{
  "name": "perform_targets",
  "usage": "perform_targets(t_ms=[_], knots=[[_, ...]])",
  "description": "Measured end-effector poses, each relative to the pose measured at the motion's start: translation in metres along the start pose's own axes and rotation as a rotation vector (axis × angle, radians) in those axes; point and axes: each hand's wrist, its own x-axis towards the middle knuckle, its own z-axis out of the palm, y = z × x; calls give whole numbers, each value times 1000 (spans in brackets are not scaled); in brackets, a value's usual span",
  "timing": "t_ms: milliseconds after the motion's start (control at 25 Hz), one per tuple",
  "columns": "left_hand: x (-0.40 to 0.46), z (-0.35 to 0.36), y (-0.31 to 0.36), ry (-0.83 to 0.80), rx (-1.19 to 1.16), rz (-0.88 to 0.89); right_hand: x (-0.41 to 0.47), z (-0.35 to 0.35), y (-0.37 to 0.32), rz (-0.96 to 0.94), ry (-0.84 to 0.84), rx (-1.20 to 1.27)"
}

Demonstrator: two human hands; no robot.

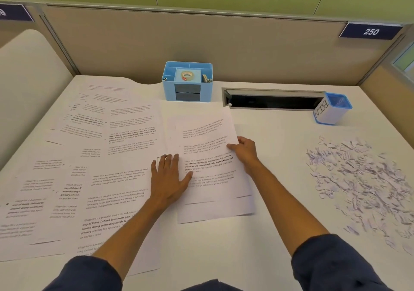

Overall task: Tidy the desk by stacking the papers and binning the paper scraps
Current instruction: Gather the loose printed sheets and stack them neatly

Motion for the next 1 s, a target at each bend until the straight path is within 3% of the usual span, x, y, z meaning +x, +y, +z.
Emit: perform_targets(t_ms=[240,360,480,600,720,840,1000], knots=[[2,12,-1,-2,53,50,16,28,-1,-142,93,-507],[2,14,0,15,85,65,20,36,-4,-93,52,-641],[2,14,1,17,90,72,22,33,-13,-70,41,-552],[-1,14,0,4,93,66,24,22,-20,62,47,-243],[-4,13,-1,-11,99,70,28,16,-16,127,-60,-93],[-5,10,0,-38,104,59,30,16,-7,44,-130,-130],[3,-3,4,7,9,14,7,7,-19,-136,-83,-183]])
